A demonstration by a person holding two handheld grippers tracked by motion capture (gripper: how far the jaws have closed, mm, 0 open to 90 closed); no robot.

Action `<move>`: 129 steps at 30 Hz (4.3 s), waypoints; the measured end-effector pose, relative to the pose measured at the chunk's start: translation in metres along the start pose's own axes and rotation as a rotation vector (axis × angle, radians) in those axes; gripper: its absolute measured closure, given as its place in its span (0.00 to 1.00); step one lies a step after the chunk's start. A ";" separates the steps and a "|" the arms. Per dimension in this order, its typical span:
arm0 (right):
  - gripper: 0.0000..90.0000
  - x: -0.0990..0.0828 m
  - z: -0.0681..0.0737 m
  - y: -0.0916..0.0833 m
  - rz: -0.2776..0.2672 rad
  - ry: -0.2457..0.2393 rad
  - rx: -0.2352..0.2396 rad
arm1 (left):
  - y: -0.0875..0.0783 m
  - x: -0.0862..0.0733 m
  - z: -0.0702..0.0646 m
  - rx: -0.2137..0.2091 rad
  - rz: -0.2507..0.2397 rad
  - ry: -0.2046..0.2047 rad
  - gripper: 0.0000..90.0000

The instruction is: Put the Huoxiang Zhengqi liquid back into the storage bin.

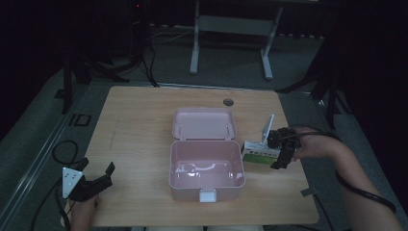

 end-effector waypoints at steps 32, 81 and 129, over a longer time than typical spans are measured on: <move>0.62 0.000 -0.054 0.048 0.068 -0.063 0.018 | 0.000 0.000 -0.001 -0.006 0.005 0.005 0.03; 0.70 -0.010 0.002 0.041 0.084 -0.103 0.085 | 0.001 0.000 -0.001 0.003 0.004 0.007 0.03; 0.70 0.002 0.042 -0.056 0.068 -0.149 0.023 | 0.001 0.000 -0.001 0.006 0.002 0.005 0.03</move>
Point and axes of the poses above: each handheld gripper's, and its own axes: y roughly forward along the jaws, x roughly out of its top, z roughly to its left, the point moved 10 cm from there along y, roughly forward along the jaws, and after that the axes turned 4 degrees about -y, right-handed, at the moved point
